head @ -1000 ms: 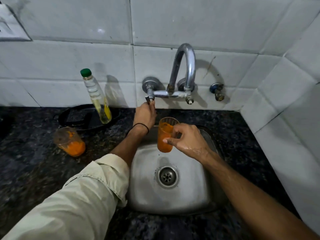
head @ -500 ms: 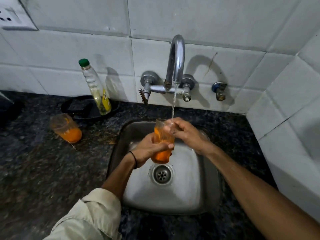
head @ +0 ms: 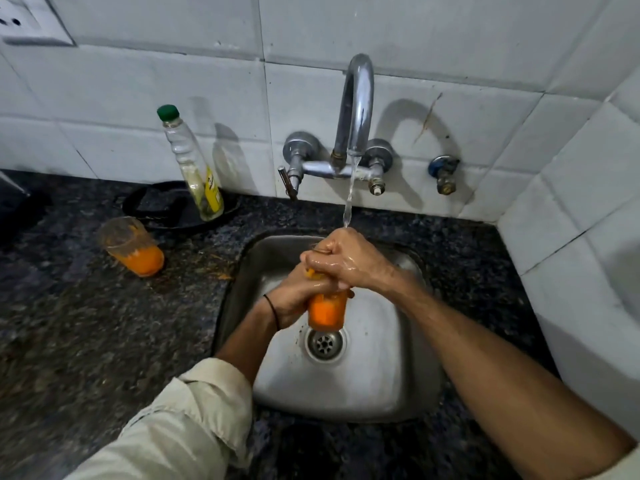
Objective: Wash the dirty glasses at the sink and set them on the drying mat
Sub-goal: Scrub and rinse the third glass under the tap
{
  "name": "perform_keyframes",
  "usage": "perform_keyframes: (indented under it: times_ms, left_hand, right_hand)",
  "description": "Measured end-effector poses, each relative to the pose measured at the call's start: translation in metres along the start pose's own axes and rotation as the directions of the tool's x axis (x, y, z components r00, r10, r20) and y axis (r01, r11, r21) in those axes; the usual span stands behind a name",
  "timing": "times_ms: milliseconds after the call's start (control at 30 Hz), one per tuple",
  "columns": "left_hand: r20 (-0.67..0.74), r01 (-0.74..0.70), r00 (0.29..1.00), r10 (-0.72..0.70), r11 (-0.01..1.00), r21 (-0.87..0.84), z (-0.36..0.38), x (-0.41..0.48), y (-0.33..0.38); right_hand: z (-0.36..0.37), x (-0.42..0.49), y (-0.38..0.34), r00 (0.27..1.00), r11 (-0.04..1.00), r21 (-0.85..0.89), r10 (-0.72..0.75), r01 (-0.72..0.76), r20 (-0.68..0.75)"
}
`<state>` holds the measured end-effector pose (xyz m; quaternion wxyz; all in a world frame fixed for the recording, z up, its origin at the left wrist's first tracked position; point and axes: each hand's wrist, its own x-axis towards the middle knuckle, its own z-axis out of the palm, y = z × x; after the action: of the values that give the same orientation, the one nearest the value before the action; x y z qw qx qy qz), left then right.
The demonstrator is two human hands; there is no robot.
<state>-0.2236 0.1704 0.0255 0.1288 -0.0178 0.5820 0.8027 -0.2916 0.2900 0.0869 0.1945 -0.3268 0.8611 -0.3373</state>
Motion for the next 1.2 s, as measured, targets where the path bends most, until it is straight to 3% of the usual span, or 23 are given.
perform_keyframes:
  times_ms: [67,133,167,200,267,333,400,433,467,533,600,633,667,733,800,867,933,1000,1067,1133,1200]
  left_hand:
    - [-0.161,0.016,0.987,0.012,0.986,0.168,0.007,0.005,0.003]
    - [-0.409,0.103,0.9,0.148,0.842,0.53,0.023,0.014,0.006]
    - [-0.489,0.156,0.837,0.246,0.749,0.644,0.029,0.016,0.006]
    - [-0.515,0.166,0.803,0.299,0.718,0.675,0.032,0.018,0.005]
    - [-0.454,0.102,0.865,0.214,0.81,0.577,0.026,0.02,0.002]
    - [-0.245,0.087,0.969,0.01,0.921,0.381,0.008,0.018,0.0]
    - [-0.029,0.107,0.994,-0.103,0.973,0.205,-0.008,0.015,-0.002]
    - [0.019,0.118,0.992,-0.122,0.981,0.157,-0.011,0.014,-0.002]
    - [-0.012,0.112,0.994,-0.112,0.979,0.167,-0.009,0.015,-0.001]
    - [-0.212,0.078,0.977,-0.003,0.936,0.343,0.006,0.019,-0.002]
    - [-0.439,0.099,0.867,0.234,0.783,0.614,0.023,0.023,-0.007]
    - [-0.478,0.089,0.819,0.317,0.753,0.652,0.028,0.023,-0.011]
    - [-0.478,0.059,0.82,0.314,0.785,0.616,0.028,0.024,-0.016]
    - [-0.374,-0.009,0.909,0.183,0.906,0.423,0.018,0.022,-0.014]
    - [-0.13,-0.002,0.991,0.038,0.964,0.265,0.003,0.016,-0.01]
    - [-0.016,0.013,1.0,-0.009,0.97,0.243,-0.006,0.013,-0.01]
    - [-0.182,0.03,0.982,0.046,0.919,0.394,0.004,0.017,-0.01]
    - [-0.408,0.076,0.881,0.242,0.777,0.625,0.022,0.023,-0.012]
    - [-0.486,0.089,0.773,0.408,0.69,0.719,0.035,0.023,-0.015]
    - [-0.467,0.058,0.813,0.348,0.75,0.659,0.032,0.024,-0.018]
    - [-0.339,0.05,0.931,0.138,0.869,0.491,0.018,0.022,-0.012]
  right_hand:
    - [0.007,0.003,0.001,0.98,0.998,0.037,0.056,-0.05,-0.19]
    - [0.019,0.008,-0.002,0.913,0.982,-0.001,0.175,-0.189,-0.369]
    - [0.025,0.01,-0.003,0.879,0.964,-0.03,0.229,-0.265,-0.417]
    - [0.029,0.011,-0.003,0.857,0.949,-0.049,0.259,-0.312,-0.446]
    - [0.027,0.013,0.002,0.863,0.946,-0.082,0.247,-0.313,-0.441]
    - [0.015,0.01,0.008,0.935,0.978,-0.074,0.162,-0.195,-0.314]
    - [0.004,0.006,0.012,0.982,0.997,0.021,0.082,-0.079,-0.172]
    - [0.003,0.006,0.012,0.984,0.997,0.049,0.068,-0.061,-0.166]
    - [0.005,0.007,0.011,0.976,0.996,0.053,0.08,-0.071,-0.205]
    - [0.013,0.009,0.007,0.927,0.986,0.036,0.165,-0.163,-0.336]
    - [0.025,0.011,-0.002,0.852,0.948,-0.059,0.252,-0.313,-0.459]
    - [0.031,0.011,-0.004,0.83,0.924,-0.124,0.259,-0.362,-0.494]
    - [0.033,0.009,-0.005,0.83,0.911,-0.185,0.232,-0.368,-0.507]
    - [0.029,0.005,-0.003,0.891,0.92,-0.277,0.139,-0.278,-0.432]
    - [0.019,-0.002,0.001,0.971,0.963,-0.24,0.07,-0.126,-0.227]
    - [0.014,-0.005,0.004,0.991,0.984,-0.157,0.067,-0.085,-0.114]
    - [0.017,-0.002,0.004,0.967,0.986,-0.069,0.135,-0.153,-0.216]
    - [0.021,0.003,-0.001,0.904,0.959,-0.005,0.264,-0.282,-0.336]
    - [0.028,0.005,-0.008,0.861,0.912,-0.111,0.324,-0.394,-0.393]
    - [0.03,0.006,-0.008,0.855,0.886,-0.218,0.291,-0.41,-0.428]
    - [0.021,0.003,-0.003,0.895,0.914,-0.231,0.231,-0.334,-0.381]
